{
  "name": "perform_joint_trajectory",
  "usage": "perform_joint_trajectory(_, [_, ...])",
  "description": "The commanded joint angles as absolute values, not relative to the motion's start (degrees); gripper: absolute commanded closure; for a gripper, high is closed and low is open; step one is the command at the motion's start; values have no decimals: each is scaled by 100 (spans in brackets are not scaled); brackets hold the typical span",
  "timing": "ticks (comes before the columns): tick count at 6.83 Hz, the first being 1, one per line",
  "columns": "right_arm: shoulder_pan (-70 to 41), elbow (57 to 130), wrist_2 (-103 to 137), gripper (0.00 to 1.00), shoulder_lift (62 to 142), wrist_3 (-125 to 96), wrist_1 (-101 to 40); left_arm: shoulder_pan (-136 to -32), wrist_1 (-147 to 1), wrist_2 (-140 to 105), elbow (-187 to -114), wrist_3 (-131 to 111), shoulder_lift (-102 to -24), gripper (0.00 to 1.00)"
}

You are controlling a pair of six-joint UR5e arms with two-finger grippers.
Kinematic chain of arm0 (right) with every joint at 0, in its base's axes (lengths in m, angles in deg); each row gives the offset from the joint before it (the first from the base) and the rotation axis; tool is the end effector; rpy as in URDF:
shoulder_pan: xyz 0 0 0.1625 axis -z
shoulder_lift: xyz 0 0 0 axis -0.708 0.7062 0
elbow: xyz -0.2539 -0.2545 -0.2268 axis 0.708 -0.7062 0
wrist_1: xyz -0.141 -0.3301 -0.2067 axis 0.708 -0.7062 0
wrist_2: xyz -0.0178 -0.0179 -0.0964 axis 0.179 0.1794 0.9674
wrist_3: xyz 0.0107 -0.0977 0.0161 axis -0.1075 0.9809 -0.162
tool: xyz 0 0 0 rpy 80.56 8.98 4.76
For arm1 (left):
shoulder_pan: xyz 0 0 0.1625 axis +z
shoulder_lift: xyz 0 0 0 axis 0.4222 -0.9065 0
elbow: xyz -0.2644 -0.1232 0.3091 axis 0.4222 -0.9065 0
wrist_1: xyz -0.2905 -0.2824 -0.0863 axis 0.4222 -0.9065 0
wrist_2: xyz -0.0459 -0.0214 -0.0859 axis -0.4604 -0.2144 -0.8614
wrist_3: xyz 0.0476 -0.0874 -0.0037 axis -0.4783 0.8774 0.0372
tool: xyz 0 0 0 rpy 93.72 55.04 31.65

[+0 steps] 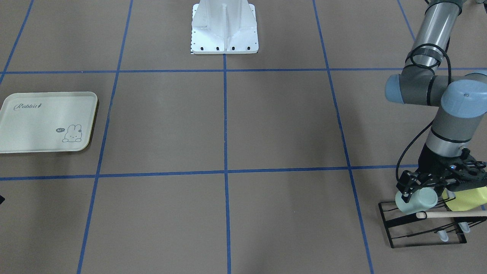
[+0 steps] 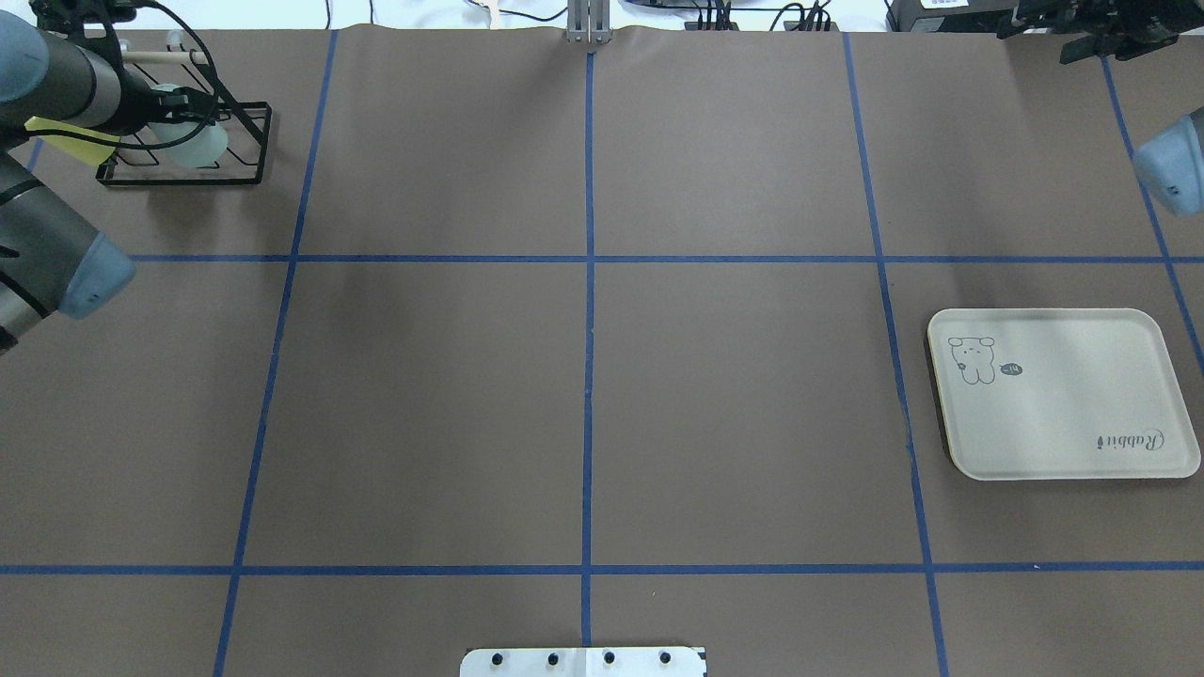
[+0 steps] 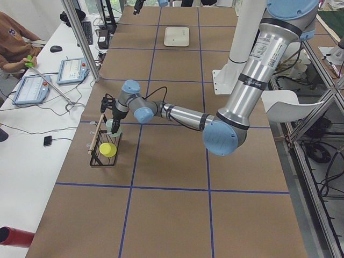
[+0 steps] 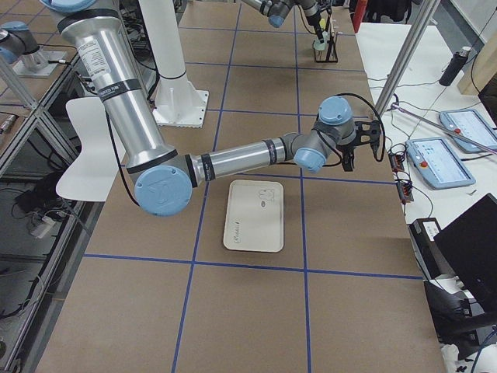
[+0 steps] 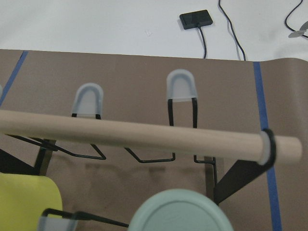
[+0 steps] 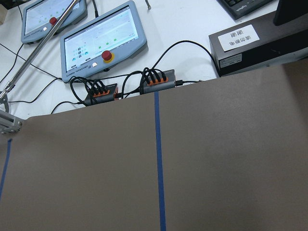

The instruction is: Left arm grabs green cup and hands to right arm on tray

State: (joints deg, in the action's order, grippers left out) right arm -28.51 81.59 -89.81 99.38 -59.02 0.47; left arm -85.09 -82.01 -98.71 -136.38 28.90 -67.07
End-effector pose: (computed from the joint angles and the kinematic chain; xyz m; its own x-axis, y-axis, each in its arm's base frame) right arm -0.1205 -0.6563 0.4153 0.4131 0.0924 0.9060 -0.4429 0.8897 0.1111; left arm 0.2501 -0.6584 0.4742 0.7331 -0.1132 -0.6706 0.4095 0.8607 0.3024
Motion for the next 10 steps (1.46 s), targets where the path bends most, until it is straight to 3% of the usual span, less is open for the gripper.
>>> perform_joint_trajectory(1, [-2849,8156,-9102,1,9913,-6240,175,-8509,-8201,-9872,-13637,2871,-6742,6])
perform_joint_trajectory(5, [-2849,8183,-9244,1,9764,-6601,184,-8535,-8183,-9863,-13637,2871,-6794,16])
perform_joint_trajectory(6, [-2849,8183,-9244,1,9764,-6601,175,-8562,-8157,-9863,-13637,2871,-6812,26])
perform_joint_trajectory(9, [-2849,8191,-9252,1,9764,-6601,184,-8824,-8131,-9872,-13645,2862,-6812,79])
perform_joint_trajectory(10, [-2849,8218,-9296,1,9764,-6601,175,-8939,-8131,-9924,-13680,2853,-6812,80])
